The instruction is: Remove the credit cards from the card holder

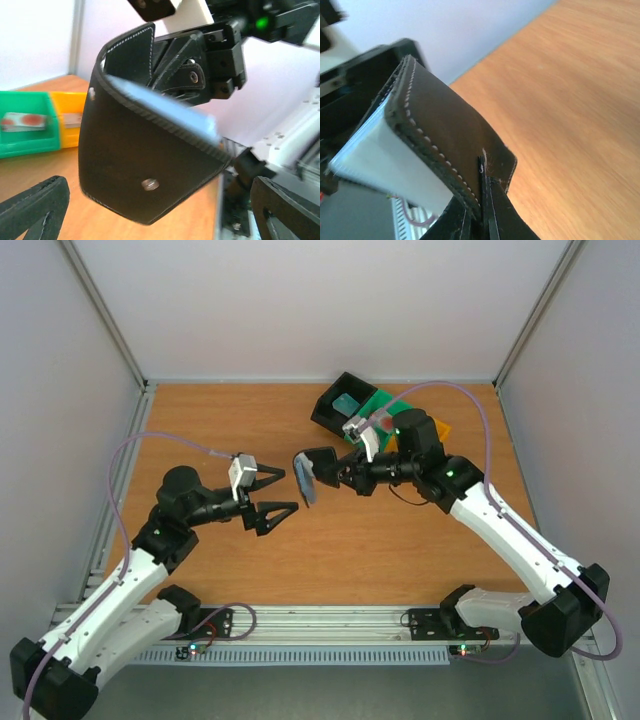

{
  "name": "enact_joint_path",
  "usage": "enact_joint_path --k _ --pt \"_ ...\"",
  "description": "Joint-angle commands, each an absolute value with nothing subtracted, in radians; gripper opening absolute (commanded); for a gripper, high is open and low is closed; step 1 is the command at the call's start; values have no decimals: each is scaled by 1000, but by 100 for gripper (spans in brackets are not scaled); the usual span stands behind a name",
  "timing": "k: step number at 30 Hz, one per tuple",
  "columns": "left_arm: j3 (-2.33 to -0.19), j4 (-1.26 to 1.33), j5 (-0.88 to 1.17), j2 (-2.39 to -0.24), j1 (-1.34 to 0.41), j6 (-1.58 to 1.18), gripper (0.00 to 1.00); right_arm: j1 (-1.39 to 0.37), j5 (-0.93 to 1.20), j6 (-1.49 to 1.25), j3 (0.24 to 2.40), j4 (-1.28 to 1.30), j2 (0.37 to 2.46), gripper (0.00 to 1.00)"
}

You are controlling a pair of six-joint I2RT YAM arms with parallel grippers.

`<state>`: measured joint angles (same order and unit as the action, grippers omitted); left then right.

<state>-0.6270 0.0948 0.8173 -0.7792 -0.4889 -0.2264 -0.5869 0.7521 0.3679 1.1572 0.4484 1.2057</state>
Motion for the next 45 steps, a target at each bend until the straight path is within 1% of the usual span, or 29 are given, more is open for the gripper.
enact_joint_path --k 1,2,5,7,11,15,19,23,26,29,32,35,37,38,39,41,42,44,45 --pt "-611 67 621 -759 -492 -118 99 -581 488 216 1245 573 1245 1" --pt "-608 64 626 -759 -492 -104 99 -581 506 197 1239 554 1242 1" --pt "-595 51 675 -751 -492 -22 99 -581 669 179 1198 426 1213 1" --pt "-595 36 660 -741 -492 9 99 -581 712 206 1192 412 1191 1" --pt "-609 -50 632 -716 -491 97 99 -562 807 257 1212 436 1157 1" --pt "-642 -138 590 -699 -480 147 99 -511 953 272 1256 497 1160 1" --pt "-675 -188 739 -666 -466 216 99 -508 1083 389 1265 559 1154 1" --pt "-739 -260 856 -643 -466 323 99 -509 1045 433 1272 617 1137 1" --pt "-736 -193 919 -646 -470 287 96 -509 1041 355 1258 533 1142 1" --pt "-704 -64 894 -656 -482 147 91 -509 1065 293 1239 456 1147 1" --pt "-686 66 838 -665 -493 76 87 -509 1040 272 1238 437 1142 1" --pt "-678 116 840 -673 -511 66 90 -509 945 213 1243 420 1137 1" --pt "-670 119 792 -678 -526 96 93 -509 923 147 1235 363 1143 1" --pt "-667 130 743 -682 -529 101 91 -511 939 124 1230 336 1149 1" --pt "-666 145 691 -689 -529 104 86 -513 952 114 1226 320 1154 1" --pt "-670 167 616 -695 -529 119 70 -517 957 124 1221 319 1150 1" --pt "-673 170 605 -695 -529 132 59 -516 956 139 1218 327 1146 1" --pt "-679 158 629 -693 -529 163 48 -517 963 154 1219 348 1143 1" --pt "-681 155 640 -693 -529 166 45 -516 970 158 1219 353 1141 1"
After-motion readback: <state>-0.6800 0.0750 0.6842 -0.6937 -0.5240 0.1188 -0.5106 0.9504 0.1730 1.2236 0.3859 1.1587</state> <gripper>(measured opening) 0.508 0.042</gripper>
